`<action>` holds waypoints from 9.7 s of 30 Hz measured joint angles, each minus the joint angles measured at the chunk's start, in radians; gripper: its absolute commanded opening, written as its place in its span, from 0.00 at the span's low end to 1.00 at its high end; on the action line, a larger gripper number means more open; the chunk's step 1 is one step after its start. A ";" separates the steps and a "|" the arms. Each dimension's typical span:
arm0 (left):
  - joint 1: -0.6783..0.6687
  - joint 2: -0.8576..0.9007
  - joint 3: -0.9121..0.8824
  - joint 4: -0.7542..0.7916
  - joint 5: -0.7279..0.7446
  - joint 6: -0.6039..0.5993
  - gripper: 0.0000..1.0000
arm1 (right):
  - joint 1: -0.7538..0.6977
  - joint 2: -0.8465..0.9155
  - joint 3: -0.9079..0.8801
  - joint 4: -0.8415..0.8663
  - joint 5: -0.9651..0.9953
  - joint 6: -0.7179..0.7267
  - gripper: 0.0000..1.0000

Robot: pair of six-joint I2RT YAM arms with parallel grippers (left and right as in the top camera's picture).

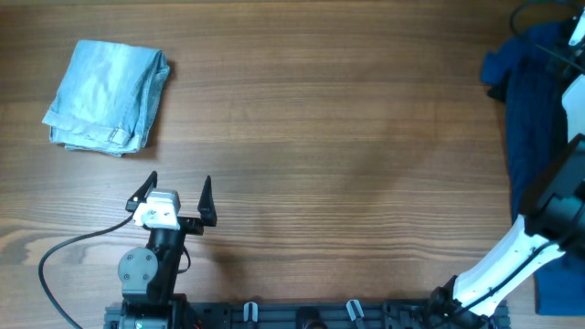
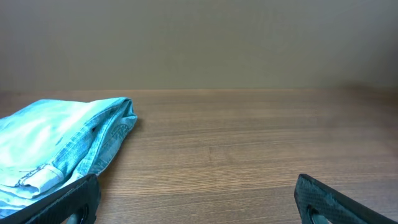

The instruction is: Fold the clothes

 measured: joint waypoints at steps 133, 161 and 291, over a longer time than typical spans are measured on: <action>0.000 1.270 0.740 -0.358 0.126 -0.377 0.99 | 0.672 -0.309 -0.026 -0.930 -0.173 0.340 0.86; -0.062 1.387 0.740 -0.163 0.214 -0.759 0.93 | 0.418 -0.050 -0.071 -0.605 -0.300 -0.109 0.84; -0.153 2.069 1.358 0.687 0.164 -0.703 0.04 | 0.406 -0.134 -0.148 -0.084 -0.122 0.235 0.04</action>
